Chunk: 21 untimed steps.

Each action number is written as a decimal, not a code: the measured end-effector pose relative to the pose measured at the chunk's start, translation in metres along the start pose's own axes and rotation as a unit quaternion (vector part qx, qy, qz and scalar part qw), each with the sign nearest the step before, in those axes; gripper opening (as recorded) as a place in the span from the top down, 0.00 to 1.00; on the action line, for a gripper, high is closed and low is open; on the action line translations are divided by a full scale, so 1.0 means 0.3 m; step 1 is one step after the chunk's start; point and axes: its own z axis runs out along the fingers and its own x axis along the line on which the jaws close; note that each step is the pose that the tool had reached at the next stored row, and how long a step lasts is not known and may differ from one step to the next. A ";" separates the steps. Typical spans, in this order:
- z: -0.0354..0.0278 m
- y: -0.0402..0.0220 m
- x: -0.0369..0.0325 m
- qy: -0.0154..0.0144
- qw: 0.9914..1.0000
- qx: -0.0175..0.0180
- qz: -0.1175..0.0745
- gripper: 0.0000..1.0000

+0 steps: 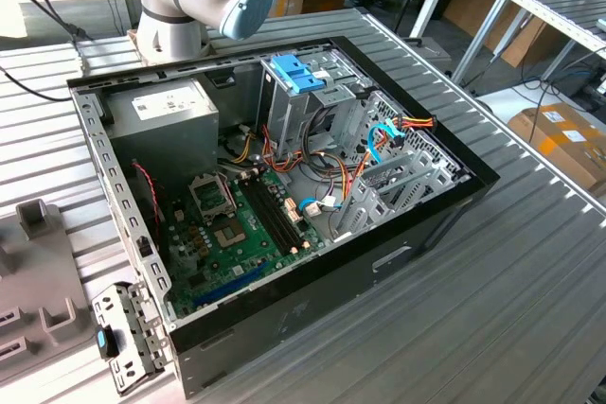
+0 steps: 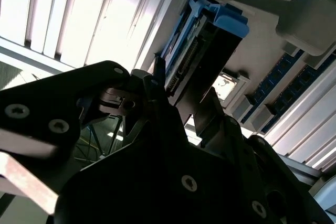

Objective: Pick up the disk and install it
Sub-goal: 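Pick up the disk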

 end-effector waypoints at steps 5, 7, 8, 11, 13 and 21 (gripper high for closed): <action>0.000 0.000 -0.003 0.000 1.000 0.000 0.000 0.52; 0.000 0.000 -0.004 0.000 1.000 0.000 0.000 0.52; 0.000 0.000 -0.004 0.000 1.000 0.000 0.000 0.52; 0.000 0.000 -0.004 0.000 1.000 0.000 0.000 0.52; 0.000 0.000 -0.004 0.000 1.000 0.000 0.000 0.52; 0.000 0.000 -0.005 0.000 1.000 0.000 0.000 0.65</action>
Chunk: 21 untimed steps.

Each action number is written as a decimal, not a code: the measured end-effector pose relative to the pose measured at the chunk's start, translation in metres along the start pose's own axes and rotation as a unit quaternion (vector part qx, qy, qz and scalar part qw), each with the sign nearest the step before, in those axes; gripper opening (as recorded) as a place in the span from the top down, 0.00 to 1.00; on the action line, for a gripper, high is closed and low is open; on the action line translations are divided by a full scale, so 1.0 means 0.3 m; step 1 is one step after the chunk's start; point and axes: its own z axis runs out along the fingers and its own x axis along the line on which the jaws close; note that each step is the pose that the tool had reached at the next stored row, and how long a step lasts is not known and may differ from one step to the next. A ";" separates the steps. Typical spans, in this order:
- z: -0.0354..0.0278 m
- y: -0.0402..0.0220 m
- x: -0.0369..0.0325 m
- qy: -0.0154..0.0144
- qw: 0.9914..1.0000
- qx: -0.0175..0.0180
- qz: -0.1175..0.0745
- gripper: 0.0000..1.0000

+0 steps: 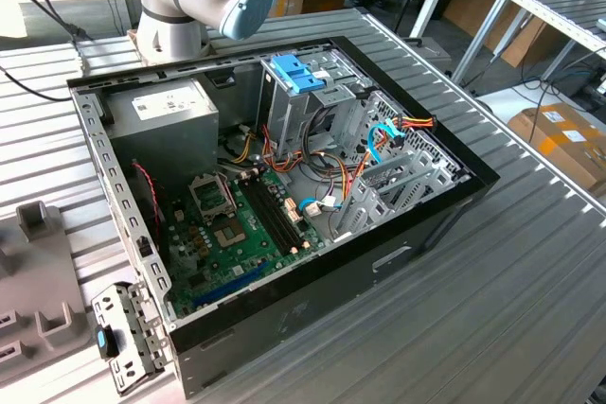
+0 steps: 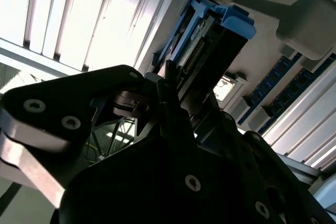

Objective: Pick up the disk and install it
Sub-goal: 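Pick up the disk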

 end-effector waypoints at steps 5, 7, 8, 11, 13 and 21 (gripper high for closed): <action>0.000 0.000 0.000 0.000 1.000 0.000 0.000 0.65; 0.000 0.000 0.000 0.000 1.000 0.000 0.000 0.65; 0.000 0.000 0.000 0.000 1.000 0.000 -0.003 0.65; 0.000 0.000 0.000 0.000 1.000 0.000 -0.009 0.65; 0.000 0.000 0.000 0.000 1.000 0.000 -0.011 0.65; 0.000 0.000 0.000 0.000 1.000 0.000 -0.022 0.65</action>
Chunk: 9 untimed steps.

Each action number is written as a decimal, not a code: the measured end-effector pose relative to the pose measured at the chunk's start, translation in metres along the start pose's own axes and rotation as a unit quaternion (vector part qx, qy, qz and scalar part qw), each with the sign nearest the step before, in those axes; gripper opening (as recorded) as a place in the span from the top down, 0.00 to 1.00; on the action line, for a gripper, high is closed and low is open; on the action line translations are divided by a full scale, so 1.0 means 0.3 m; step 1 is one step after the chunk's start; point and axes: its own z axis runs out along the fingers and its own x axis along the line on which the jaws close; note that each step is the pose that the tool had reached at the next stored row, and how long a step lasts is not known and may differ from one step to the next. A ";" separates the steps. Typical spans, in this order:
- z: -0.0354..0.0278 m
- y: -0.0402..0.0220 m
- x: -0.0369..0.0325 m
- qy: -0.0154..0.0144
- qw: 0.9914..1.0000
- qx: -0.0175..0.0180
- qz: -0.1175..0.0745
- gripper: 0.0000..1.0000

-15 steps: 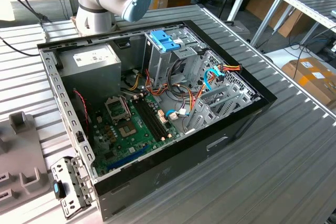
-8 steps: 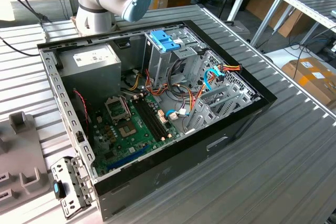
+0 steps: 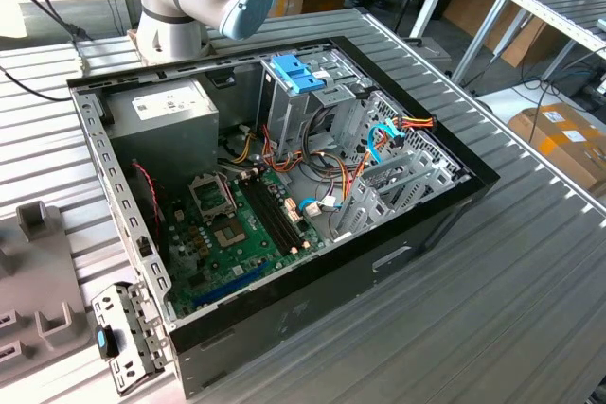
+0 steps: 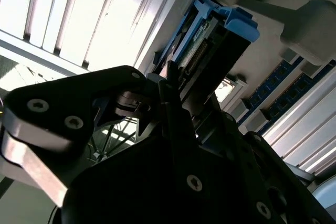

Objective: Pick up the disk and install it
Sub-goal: 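Pick up the disk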

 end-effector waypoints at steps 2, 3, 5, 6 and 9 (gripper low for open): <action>0.000 0.000 0.000 0.000 1.000 0.000 0.000 0.65; 0.000 0.000 0.000 0.000 1.000 0.000 0.000 0.65; 0.000 0.000 0.000 0.000 1.000 0.000 0.000 0.65; 0.000 0.000 0.000 0.000 1.000 0.000 0.000 0.65; -0.002 0.000 0.000 0.000 1.000 0.000 0.000 0.65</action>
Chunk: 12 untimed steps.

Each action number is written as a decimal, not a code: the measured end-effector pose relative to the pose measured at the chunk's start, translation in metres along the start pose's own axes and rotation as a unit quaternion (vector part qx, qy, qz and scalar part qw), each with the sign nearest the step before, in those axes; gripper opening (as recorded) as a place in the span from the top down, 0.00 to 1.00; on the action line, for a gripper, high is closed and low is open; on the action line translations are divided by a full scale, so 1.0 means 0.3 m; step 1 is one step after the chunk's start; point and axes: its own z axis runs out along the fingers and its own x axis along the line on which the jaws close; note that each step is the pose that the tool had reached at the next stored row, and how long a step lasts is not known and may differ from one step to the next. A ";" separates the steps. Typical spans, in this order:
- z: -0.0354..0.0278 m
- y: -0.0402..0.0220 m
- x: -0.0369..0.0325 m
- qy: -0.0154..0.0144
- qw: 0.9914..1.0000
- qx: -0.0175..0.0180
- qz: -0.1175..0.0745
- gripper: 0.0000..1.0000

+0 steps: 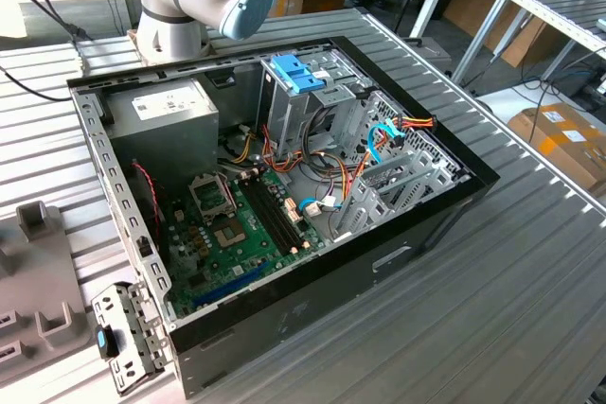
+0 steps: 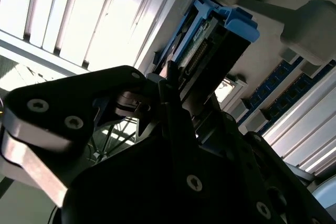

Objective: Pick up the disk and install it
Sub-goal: 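Pick up the disk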

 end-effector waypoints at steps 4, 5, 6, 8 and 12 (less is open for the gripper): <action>-0.032 0.000 0.000 0.000 1.000 0.000 0.000 0.65; -0.045 -0.001 0.000 0.000 1.000 0.000 0.000 0.65; -0.050 -0.001 0.000 0.000 1.000 0.000 0.000 0.65; -0.051 -0.001 0.000 0.000 1.000 0.000 0.000 0.65; -0.053 -0.001 0.000 0.000 1.000 0.000 0.000 0.65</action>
